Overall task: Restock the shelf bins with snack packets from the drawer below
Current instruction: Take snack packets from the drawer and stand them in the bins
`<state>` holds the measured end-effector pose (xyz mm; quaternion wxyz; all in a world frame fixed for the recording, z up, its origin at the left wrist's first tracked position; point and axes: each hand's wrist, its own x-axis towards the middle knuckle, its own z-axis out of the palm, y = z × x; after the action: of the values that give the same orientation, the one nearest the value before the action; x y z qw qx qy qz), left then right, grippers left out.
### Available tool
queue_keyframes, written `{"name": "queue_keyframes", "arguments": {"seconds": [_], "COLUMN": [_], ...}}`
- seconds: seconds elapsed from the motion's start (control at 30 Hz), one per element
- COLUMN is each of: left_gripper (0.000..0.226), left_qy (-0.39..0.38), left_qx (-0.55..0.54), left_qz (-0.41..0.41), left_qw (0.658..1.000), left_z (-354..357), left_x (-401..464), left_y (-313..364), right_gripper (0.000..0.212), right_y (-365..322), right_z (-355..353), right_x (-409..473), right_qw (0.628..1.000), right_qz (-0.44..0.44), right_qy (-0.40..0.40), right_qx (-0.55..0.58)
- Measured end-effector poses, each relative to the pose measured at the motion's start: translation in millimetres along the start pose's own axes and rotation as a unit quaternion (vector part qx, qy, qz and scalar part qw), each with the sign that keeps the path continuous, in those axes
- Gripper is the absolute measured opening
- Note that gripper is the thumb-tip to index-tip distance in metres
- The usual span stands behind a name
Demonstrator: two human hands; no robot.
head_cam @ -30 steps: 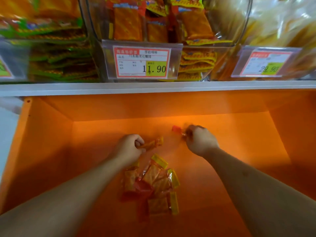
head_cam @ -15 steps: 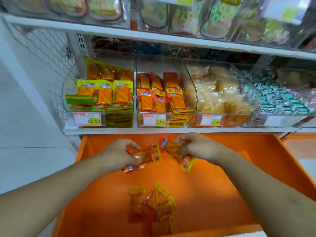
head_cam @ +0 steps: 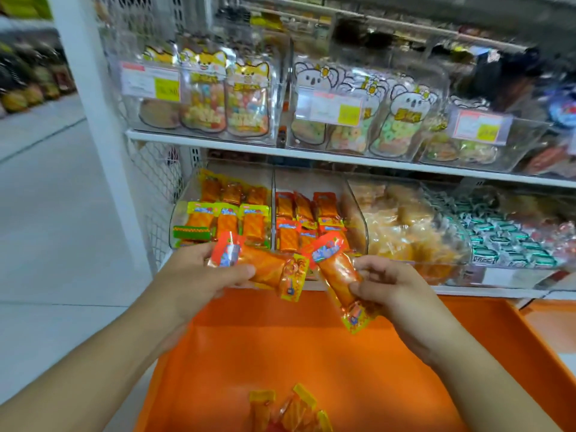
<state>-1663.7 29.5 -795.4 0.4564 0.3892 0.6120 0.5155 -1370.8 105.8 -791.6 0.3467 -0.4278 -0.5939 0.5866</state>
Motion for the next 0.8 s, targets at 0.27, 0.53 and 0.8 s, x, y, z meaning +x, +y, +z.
{"name": "queue_keyframes", "arguments": {"seconds": [0.27, 0.53, 0.8], "left_gripper": [0.016, 0.019, 0.023], "left_qy": [0.038, -0.033, -0.083], "left_qx": [-0.124, -0.092, 0.01], "left_qz": [-0.001, 0.007, 0.043], "left_qw": [0.992, 0.995, 0.996], "left_z": [17.7, 38.6, 39.0], "left_x": [16.6, 14.2, 6.3], "left_y": [3.9, -1.0, -2.0], "right_gripper": [0.054, 0.022, 0.024], "right_y": [10.2, 14.0, 12.5], "right_z": [14.2, 46.3, 59.9], "right_x": [29.8, 33.9, 26.2], "right_qw": [0.995, 0.996, 0.996], "right_qz": [-0.023, -0.046, -0.067], "right_qy": [0.033, 0.024, 0.05], "right_qx": [0.09, 0.067, -0.022]}}
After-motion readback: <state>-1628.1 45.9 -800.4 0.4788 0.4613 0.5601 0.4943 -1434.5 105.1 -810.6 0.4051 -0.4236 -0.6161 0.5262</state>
